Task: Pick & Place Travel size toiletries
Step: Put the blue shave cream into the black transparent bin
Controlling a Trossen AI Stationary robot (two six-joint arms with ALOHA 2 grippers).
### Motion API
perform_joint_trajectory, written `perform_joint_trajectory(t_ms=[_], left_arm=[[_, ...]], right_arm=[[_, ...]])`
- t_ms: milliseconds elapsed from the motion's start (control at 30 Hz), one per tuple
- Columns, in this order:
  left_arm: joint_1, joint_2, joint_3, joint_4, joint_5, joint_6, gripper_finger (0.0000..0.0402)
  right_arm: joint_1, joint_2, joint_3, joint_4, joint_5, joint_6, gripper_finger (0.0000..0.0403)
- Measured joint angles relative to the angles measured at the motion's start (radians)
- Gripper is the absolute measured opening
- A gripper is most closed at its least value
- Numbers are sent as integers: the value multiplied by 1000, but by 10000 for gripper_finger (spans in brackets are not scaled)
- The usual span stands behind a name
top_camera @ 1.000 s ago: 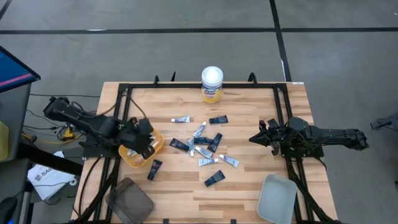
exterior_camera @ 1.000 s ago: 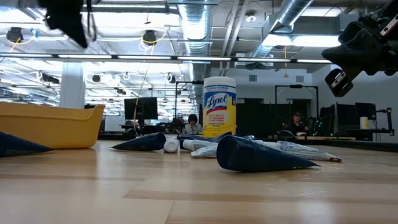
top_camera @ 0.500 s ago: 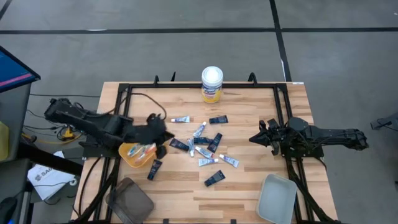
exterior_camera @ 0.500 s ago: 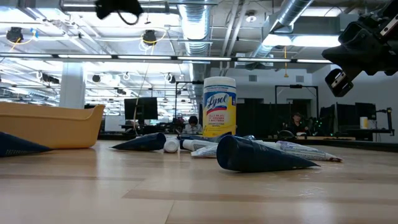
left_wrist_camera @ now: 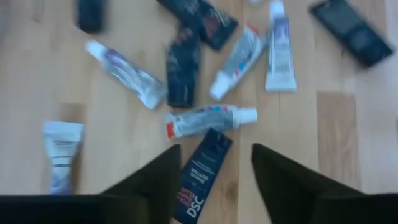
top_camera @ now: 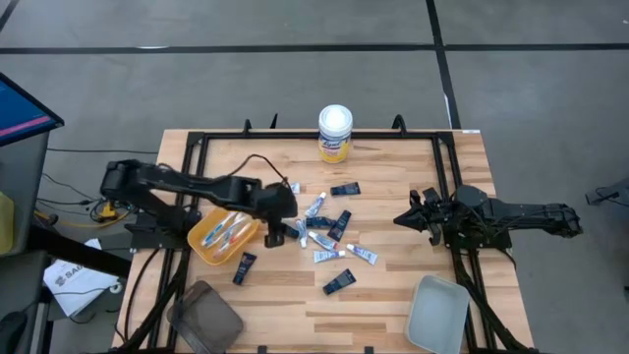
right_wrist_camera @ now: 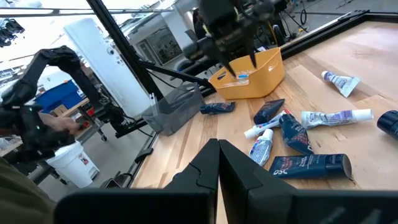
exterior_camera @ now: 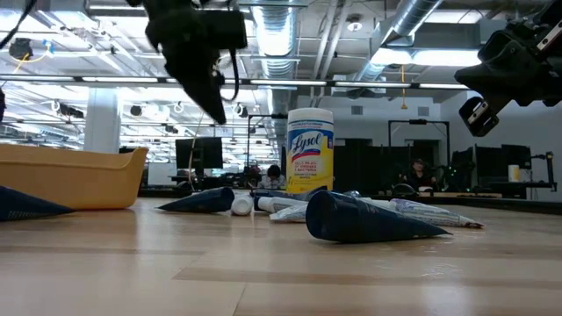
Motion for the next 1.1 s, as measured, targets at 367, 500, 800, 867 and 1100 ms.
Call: perform_joint_trajectory(t_ms=[367, 500, 800, 867, 1100], left_arm=[[44, 182, 0, 12, 39, 74, 330], [43, 231, 0, 20, 84, 96, 325], [40, 312, 0, 69, 109, 117, 302], [40, 325, 0, 81, 109, 118, 297], [40, 341, 2, 93, 86, 118, 243]], right_arm=[[0, 0, 0, 0, 0, 0, 0], [0, 0, 0, 0, 0, 0, 0], [0, 0, 0, 0, 0, 0, 0], [0, 0, 0, 0, 0, 0, 0], [0, 0, 0, 0, 0, 0, 0]])
